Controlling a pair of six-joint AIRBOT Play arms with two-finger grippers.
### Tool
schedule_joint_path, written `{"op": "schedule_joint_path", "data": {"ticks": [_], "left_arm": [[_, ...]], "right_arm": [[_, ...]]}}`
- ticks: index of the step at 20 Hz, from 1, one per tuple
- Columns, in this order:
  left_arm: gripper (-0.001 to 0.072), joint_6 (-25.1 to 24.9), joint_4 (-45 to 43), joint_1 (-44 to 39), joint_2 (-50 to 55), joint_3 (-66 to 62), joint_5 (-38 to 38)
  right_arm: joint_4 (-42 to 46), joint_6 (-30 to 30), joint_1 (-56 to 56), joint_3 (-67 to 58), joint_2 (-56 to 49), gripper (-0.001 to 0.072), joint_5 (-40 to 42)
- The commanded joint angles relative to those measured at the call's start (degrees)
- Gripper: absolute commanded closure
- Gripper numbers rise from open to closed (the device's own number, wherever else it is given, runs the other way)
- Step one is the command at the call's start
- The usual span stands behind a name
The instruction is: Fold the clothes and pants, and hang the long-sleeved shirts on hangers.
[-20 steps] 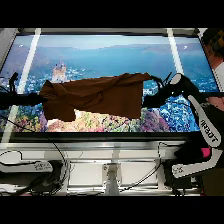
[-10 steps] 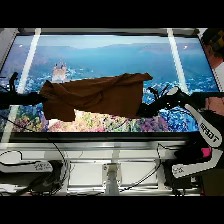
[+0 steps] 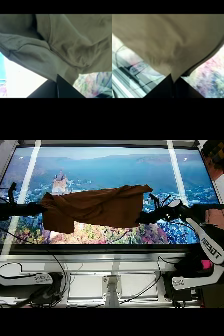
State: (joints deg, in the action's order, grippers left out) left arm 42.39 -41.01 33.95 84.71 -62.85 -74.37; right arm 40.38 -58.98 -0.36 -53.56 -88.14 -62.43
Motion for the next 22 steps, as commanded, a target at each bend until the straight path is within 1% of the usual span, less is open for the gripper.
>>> {"op": "schedule_joint_path", "data": {"ticks": [1, 4, 6, 9, 12, 14, 16, 17, 18, 19, 22], "left_arm": [[0.0689, 0.0, 2.4, 0.1, -3.3, -0.7, -0.5], [0.0688, 0.0, 3.4, 0.7, -9.6, -0.8, -0.7], [0.0688, -0.2, 4.9, 1.7, -14.4, -1.0, -0.6], [0.0688, -2.6, 10.5, 4.4, -21.5, -1.9, 0.9], [0.0688, -3.0, 21.4, 8.0, -27.7, -2.0, 5.5], [0.0688, -3.0, 29.9, 9.9, -30.6, -2.0, 8.4], [0.0691, -3.0, 39.7, 10.8, -32.5, -2.0, 9.2], [0.0692, -2.9, 43.1, 10.8, -33.4, -2.0, 9.2], [0.0694, -2.5, 44.4, 10.8, -34.6, -2.0, 9.2], [0.0695, -1.5, 43.5, 10.8, -36.3, -2.0, 9.2], [0.0696, 3.4, 37.3, 10.8, -42.2, -2.1, 9.4]], "right_arm": [[-0.5, 2.7, 0.0, -2.4, 6.2, 0.0699, -0.5], [0.7, 2.7, 0.0, -6.5, 14.7, 0.0699, -0.1], [4.2, 2.4, 0.0, -9.9, 20.4, 0.0699, 1.7], [11.5, -1.0, 0.0, -15.1, 28.0, 0.0699, 4.5], [17.1, -3.4, 0.0, -20.0, 34.3, 0.0699, 5.2], [20.1, -3.6, 0.0, -23.0, 37.7, 0.0699, 5.2], [22.5, -5.5, 0.0, -25.9, 40.2, 0.0699, 5.1], [23.2, -6.2, 0.0, -27.3, 41.2, 0.0699, 4.9], [23.4, -6.6, 0.0, -28.5, 42.3, 0.0699, 4.6], [23.5, -6.6, 0.0, -29.7, 43.5, 0.0699, 4.3], [25.4, -7.5, 0.0, -33.3, 47.1, 0.0701, 1.6]]}}
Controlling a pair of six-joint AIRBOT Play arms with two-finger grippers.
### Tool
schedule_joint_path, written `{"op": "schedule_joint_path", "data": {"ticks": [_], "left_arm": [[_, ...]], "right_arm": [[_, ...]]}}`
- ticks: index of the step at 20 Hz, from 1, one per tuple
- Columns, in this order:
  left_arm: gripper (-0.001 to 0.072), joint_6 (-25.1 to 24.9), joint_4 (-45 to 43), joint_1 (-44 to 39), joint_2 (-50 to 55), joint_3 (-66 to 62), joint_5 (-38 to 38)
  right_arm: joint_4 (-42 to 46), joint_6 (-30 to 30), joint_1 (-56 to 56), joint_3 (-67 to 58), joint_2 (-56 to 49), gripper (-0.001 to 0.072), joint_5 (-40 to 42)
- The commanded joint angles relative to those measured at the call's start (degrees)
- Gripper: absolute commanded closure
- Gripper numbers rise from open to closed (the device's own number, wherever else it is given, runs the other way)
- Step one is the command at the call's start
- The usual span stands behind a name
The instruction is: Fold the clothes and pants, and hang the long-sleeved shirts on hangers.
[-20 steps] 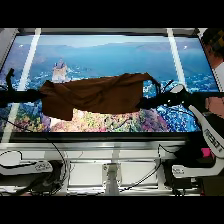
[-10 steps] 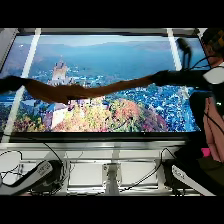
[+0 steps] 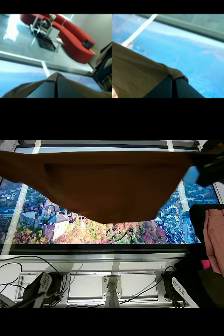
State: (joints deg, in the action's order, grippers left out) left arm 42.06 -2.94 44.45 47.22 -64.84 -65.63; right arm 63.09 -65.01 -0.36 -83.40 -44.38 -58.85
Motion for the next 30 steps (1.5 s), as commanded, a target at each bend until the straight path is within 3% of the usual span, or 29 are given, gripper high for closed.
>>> {"op": "schedule_joint_path", "data": {"ticks": [1, 3, 7, 10, 14, 18, 20, 24, 27, 30], "left_arm": [[0.0696, 5.9, -2.7, 0.3, -6.7, -0.3, 0.7], [0.0696, 8.4, -5.8, 0.3, -10.3, -1.0, 2.1], [0.0696, 11.6, -14.4, 0.3, -16.1, -2.8, 13.9], [0.0697, 13.7, -20.0, 0.3, -14.6, -4.7, 17.3], [0.0698, 17.1, -26.4, -0.8, -6.5, -5.9, 11.5], [0.0698, 16.8, -33.0, -12.1, 5.2, -5.9, 11.4], [0.0698, 14.4, -37.6, -20.8, 12.0, -5.9, 15.6], [0.0697, 10.4, -46.8, -33.0, 23.3, -5.9, 31.4], [0.0696, 10.4, -48.1, -34.7, 28.7, -5.9, 38.1], [0.0696, 10.4, -48.1, -34.1, 30.9, -5.9, 39.1]], "right_arm": [[4.0, -2.3, 0.0, -5.1, 4.5, 0.0700, -3.4], [5.6, -3.6, 0.0, -8.4, 6.1, 0.0701, -4.7], [6.4, -6.2, 0.0, -12.3, 5.9, 0.0701, -3.5], [6.8, -9.5, 0.0, -12.2, 1.4, 0.0700, -6.5], [6.8, -11.4, 0.0, -12.2, -9.4, 0.0700, -9.5], [5.6, -12.1, 0.0, -12.2, -22.5, 0.0699, -8.4], [4.0, -12.0, -0.1, -12.2, -29.0, 0.0699, -5.9], [3.9, -10.3, 0.0, -12.2, -39.0, 0.0699, 0.2], [5.2, -10.3, 0.0, -12.2, -43.3, 0.0699, 5.4], [6.8, -10.3, 0.0, -12.1, -45.5, 0.0699, 10.2]]}}
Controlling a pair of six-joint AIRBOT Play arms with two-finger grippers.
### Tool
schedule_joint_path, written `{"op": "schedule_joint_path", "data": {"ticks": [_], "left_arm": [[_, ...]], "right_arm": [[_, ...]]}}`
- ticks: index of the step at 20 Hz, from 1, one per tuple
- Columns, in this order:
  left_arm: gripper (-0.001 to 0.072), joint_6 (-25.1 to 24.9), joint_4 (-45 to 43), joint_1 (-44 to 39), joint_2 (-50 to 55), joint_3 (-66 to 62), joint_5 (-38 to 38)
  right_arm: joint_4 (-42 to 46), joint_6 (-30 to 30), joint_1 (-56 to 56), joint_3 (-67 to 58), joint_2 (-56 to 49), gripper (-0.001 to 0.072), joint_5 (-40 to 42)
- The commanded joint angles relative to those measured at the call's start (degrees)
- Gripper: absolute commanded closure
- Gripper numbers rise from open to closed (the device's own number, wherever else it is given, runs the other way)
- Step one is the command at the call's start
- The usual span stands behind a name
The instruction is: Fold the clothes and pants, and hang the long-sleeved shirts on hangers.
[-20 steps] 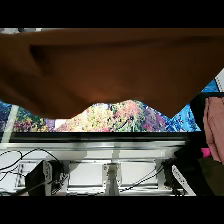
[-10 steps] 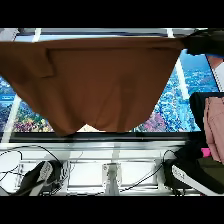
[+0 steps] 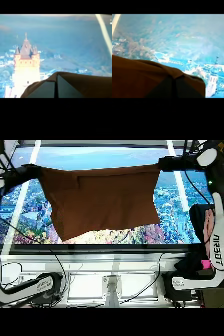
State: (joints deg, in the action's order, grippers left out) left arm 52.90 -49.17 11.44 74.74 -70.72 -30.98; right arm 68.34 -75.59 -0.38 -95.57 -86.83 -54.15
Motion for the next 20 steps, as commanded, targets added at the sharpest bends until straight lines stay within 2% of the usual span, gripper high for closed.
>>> {"op": "schedule_joint_path", "data": {"ticks": [1, 3, 6, 7, 10, 11, 16, 18, 20], "left_arm": [[0.0696, -0.5, -1.9, -0.7, 3.8, -0.1, 4.4], [0.0696, -0.4, -1.9, -0.4, 4.5, 0.0, 1.9], [0.0697, 0.3, -3.3, -0.4, 4.8, 0.1, -3.7], [0.0696, 3.5, -6.6, -0.4, 4.7, 0.1, -5.7], [0.0696, 18.9, -24.5, -0.4, 4.8, 0.3, -14.1], [0.0696, 22.2, -28.6, -0.4, 4.8, 0.4, -17.1], [0.0695, 23.0, -30.1, -0.3, 4.8, 1.9, -23.2], [0.0695, 22.5, -27.3, -0.4, 3.7, 1.8, -22.8], [0.0695, 22.5, -24.6, -0.4, 0.3, 1.4, -19.1]], "right_arm": [[3.1, 0.3, 0.0, 0.0, -3.5, 0.0700, 6.4], [6.5, 0.3, 0.0, 0.1, -4.5, 0.0699, 6.3], [7.1, 1.5, 0.0, 0.1, -5.9, 0.0700, 3.0], [7.3, 2.2, 0.0, 0.1, -6.2, 0.0700, 1.3], [9.7, 2.9, 0.0, 0.2, -6.3, 0.0700, -4.0], [10.3, 2.9, 0.0, 0.7, -6.3, 0.0700, -5.5], [10.6, 3.0, 0.0, 6.8, -6.3, 0.0700, -8.6], [10.1, 3.3, 0.0, 7.5, -5.7, 0.0700, -9.3], [9.9, 3.3, -0.2, 6.6, -3.2, 0.0700, -9.0]]}}
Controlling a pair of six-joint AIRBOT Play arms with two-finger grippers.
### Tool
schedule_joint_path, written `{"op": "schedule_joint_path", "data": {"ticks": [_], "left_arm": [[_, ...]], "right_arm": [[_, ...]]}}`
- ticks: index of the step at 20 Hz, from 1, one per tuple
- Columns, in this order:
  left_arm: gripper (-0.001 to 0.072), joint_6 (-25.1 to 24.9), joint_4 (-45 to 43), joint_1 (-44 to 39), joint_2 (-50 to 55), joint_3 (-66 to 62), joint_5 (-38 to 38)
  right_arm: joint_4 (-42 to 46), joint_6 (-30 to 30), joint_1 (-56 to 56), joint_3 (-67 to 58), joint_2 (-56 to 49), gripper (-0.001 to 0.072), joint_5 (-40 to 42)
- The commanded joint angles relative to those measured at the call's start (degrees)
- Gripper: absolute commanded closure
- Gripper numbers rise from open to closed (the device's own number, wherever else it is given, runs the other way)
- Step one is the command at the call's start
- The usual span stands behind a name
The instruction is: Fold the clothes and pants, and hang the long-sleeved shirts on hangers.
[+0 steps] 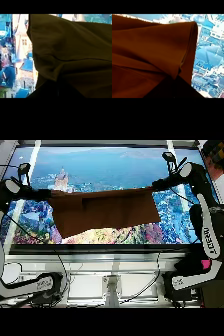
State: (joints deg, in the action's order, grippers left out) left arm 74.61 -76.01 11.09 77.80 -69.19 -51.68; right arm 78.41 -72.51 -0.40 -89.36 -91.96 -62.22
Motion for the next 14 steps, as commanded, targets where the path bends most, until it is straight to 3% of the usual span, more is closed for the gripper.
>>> {"op": "schedule_joint_path", "data": {"ticks": [1, 5, 10, 14], "left_arm": [[0.0693, 0.8, 2.8, 0.0, -5.0, -0.8, 3.8], [0.0696, -5.0, 2.5, 0.0, -15.4, -6.4, 5.4], [0.0696, -5.0, -1.3, -0.1, -26.3, -14.2, 6.0], [0.0696, -4.9, -1.3, -0.1, -33.7, -17.5, -2.1]], "right_arm": [[0.0, 0.3, -0.1, -0.5, 3.8, 0.0700, -0.9], [1.7, 1.7, -0.1, -3.3, 16.0, 0.0701, -1.3], [12.9, -4.7, -4.2, -5.5, 32.7, 0.0702, -9.5], [19.6, -8.3, -11.3, -12.7, 40.8, 0.0703, -18.4]]}}
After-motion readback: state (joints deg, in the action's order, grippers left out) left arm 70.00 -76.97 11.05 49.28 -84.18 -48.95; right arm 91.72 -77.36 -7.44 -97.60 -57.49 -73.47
